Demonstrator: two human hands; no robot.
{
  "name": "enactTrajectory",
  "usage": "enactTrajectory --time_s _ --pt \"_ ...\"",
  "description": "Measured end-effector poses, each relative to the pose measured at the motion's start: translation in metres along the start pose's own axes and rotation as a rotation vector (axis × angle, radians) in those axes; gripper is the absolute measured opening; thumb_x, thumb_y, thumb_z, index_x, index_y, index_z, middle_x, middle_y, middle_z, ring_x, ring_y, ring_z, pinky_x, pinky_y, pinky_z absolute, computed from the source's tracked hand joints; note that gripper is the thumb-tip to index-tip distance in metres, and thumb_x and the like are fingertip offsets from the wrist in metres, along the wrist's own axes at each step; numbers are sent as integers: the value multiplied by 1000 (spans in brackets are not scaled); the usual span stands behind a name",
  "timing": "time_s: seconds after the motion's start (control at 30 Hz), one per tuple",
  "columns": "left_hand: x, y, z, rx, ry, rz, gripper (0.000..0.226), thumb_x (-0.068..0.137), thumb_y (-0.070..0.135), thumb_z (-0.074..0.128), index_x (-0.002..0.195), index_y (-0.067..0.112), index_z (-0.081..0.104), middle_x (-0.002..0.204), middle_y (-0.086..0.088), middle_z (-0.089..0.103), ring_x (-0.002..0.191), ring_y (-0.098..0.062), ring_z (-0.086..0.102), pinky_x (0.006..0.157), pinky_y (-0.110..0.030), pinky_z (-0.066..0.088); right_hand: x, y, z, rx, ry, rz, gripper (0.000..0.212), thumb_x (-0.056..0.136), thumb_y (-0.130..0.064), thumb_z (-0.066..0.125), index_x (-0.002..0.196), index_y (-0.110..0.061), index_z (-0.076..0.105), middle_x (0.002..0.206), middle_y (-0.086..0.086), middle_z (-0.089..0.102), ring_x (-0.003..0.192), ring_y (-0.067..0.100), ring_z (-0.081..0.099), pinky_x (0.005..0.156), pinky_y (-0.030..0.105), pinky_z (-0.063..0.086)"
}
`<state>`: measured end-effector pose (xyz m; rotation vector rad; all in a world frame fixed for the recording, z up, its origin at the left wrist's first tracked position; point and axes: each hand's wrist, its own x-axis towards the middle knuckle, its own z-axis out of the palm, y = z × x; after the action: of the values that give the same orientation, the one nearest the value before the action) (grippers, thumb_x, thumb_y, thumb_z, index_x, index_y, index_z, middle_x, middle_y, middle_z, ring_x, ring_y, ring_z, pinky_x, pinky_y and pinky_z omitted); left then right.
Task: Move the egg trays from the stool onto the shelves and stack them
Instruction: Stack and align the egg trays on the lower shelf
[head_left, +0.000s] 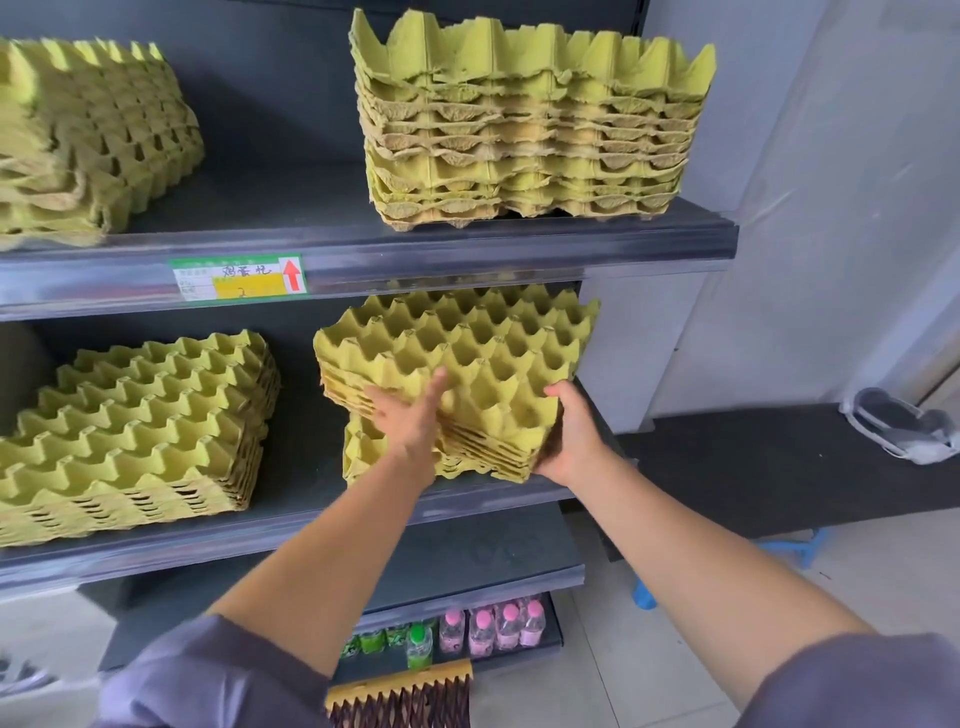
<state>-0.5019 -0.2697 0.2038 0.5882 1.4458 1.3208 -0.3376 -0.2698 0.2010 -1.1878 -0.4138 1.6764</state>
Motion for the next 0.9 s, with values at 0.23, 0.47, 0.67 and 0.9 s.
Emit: enactTrajectory --time_s 0.23,0.47,0.67,0.9 --pt "-8 -15 8 2 30 43 109 70 28 80 143 47 1 150 -6 16 129 -37 34 100 -60 37 -11 35 28 65 95 -76 69 58 -34 69 123 -19 51 117 16 61 99 36 64 70 55 55" --pt "3 2 -10 -14 -37 97 87 76 15 66 142 42 17 140 -4 39 121 -33 47 98 -56 43 -24 34 39 -111 142 20 77 54 -47 73 122 -23 46 121 10 56 105 33 57 83 60 44" --pt "24 35 -37 105 -107 88 78 87 11 62 148 33 19 136 -2 48 111 -27 56 93 -45 49 -29 40 48 -268 64 186 56 77 -55 67 119 -24 48 124 8 50 109 27 56 95 57 43" --pt "22 11 -53 336 -168 36 77 87 25 65 149 26 20 114 -8 58 97 -22 54 88 -37 39 -20 52 52 -461 50 251 66 84 -57 60 135 -20 42 130 7 48 106 27 58 90 47 51"
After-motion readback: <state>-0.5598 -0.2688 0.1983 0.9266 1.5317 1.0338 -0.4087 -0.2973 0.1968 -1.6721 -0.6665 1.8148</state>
